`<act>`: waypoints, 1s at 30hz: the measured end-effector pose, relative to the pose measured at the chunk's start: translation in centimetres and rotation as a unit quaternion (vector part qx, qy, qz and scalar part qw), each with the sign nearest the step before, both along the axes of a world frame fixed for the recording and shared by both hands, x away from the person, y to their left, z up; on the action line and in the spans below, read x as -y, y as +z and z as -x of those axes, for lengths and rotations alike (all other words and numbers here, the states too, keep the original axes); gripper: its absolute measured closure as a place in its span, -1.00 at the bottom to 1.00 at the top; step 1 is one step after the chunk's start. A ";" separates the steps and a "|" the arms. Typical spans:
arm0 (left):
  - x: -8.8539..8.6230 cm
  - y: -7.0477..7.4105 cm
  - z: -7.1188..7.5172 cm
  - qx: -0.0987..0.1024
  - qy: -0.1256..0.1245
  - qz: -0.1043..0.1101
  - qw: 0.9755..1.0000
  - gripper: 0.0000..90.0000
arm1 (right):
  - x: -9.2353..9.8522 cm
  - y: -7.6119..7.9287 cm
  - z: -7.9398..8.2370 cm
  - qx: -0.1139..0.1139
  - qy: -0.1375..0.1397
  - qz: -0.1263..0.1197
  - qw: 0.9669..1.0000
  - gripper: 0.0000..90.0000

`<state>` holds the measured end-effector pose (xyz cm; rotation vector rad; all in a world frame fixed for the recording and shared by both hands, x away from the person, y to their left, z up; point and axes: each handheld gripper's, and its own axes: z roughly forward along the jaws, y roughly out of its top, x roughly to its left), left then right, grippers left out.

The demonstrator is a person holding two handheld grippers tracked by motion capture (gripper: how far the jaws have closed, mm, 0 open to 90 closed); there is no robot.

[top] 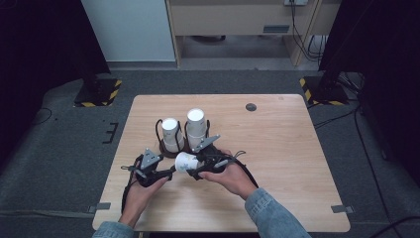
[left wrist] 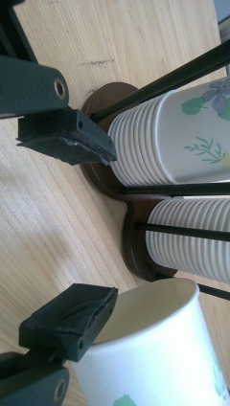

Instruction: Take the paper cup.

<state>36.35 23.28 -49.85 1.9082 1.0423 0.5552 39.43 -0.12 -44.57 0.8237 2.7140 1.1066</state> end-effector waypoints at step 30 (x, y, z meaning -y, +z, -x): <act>-0.1 0.5 0.2 0.016 0.002 0.013 1.000 -0.33 | -0.7 -1.6 0.2 -0.007 0.009 0.026 1.000 -0.29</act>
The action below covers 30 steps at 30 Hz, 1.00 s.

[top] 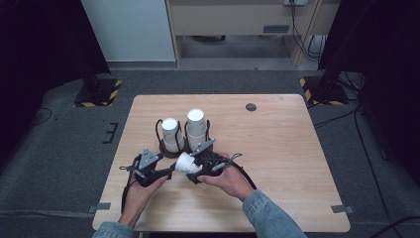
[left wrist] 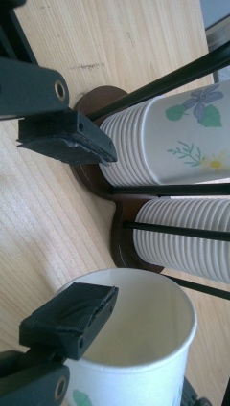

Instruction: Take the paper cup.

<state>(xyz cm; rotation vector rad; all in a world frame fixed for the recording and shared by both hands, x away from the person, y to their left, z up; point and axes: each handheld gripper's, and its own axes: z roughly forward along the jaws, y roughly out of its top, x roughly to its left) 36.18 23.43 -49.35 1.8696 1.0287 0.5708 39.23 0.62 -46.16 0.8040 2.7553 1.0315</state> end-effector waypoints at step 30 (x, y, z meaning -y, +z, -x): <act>-0.7 -0.7 -0.2 -0.025 0.037 -0.016 0.999 -0.45 | 1.5 1.0 -0.2 0.014 -0.028 -0.044 0.999 -0.25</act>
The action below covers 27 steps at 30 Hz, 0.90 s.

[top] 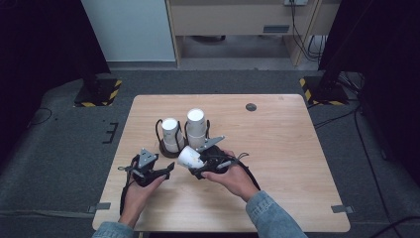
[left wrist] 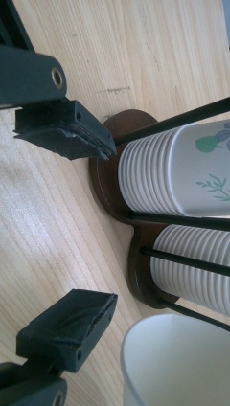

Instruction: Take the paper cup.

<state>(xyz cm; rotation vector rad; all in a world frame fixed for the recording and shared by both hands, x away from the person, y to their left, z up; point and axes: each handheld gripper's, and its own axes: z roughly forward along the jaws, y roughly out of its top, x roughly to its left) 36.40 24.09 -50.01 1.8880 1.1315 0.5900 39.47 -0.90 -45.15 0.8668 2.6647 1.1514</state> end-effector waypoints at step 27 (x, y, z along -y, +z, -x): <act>1.0 -0.2 0.1 -0.008 -0.020 -0.013 1.000 -0.46 | -2.3 1.4 0.2 0.012 0.009 -0.014 1.000 -0.26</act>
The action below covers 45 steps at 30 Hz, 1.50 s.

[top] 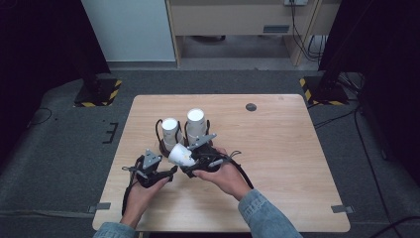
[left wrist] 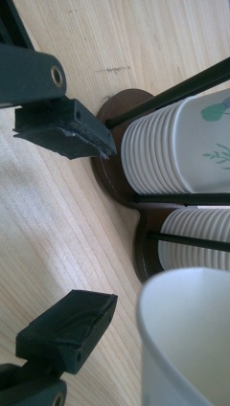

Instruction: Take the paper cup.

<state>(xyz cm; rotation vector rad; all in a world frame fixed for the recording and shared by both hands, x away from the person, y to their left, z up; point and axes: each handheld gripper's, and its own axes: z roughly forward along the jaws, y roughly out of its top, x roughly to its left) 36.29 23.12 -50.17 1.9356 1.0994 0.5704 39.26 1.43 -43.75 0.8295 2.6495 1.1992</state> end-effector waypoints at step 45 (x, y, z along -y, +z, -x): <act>0.1 0.3 0.0 0.012 -0.007 0.010 1.000 -0.47 | -0.7 -2.5 0.6 -0.018 0.020 0.025 0.999 -0.36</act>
